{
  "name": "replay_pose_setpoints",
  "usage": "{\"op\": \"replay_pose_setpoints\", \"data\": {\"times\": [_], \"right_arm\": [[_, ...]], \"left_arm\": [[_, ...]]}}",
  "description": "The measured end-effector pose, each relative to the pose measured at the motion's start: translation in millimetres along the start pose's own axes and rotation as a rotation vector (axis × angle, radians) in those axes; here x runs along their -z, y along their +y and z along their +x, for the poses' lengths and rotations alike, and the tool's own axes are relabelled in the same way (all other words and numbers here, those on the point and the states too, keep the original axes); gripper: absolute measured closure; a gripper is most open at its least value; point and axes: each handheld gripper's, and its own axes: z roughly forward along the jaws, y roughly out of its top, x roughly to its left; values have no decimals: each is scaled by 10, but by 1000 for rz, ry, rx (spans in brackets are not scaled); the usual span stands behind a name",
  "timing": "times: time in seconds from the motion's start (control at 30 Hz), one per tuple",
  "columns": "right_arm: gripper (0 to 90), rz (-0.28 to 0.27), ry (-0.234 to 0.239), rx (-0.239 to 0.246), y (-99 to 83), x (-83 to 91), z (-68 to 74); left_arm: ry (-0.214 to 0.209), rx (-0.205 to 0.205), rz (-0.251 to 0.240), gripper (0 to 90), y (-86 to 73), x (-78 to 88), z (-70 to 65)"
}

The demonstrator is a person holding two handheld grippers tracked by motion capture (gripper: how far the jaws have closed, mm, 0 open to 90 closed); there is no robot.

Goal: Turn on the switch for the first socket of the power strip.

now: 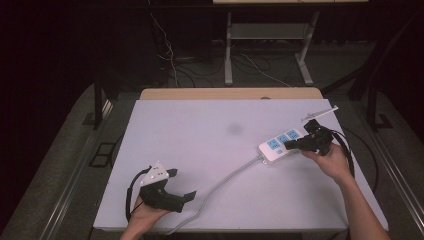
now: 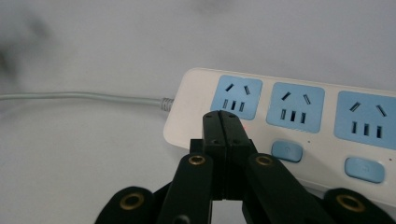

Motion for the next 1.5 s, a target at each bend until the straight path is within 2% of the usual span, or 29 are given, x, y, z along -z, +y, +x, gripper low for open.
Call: {"op": "replay_pose_setpoints", "data": {"times": [0.53,0.73,0.93,1.23,1.27,1.3,1.33,1.43,1.5], "right_arm": [[896,-53,-3,-35,-103,194,182],[882,-89,6,-50,-153,260,264],[702,-135,-11,-71,-216,319,371],[468,-214,18,-105,-359,383,476],[420,-222,16,-110,-377,389,496],[319,-225,5,-114,-402,392,527],[319,-225,5,-114,-402,392,527],[123,-238,-4,-106,-459,390,596],[77,-258,14,-100,-511,388,632]], "left_arm": [[-25,-7,-2,0,0,2,-59],[-35,-12,-4,0,2,7,-74],[-36,-12,-11,0,4,16,-78],[-35,-11,-14,0,4,25,-77],[-35,-11,-14,0,4,25,-77],[-34,-10,-15,0,4,27,-77],[-35,-8,-18,0,4,28,-77],[-37,-9,-18,0,4,32,-72],[-42,-11,-20,0,5,33,-72]]}}
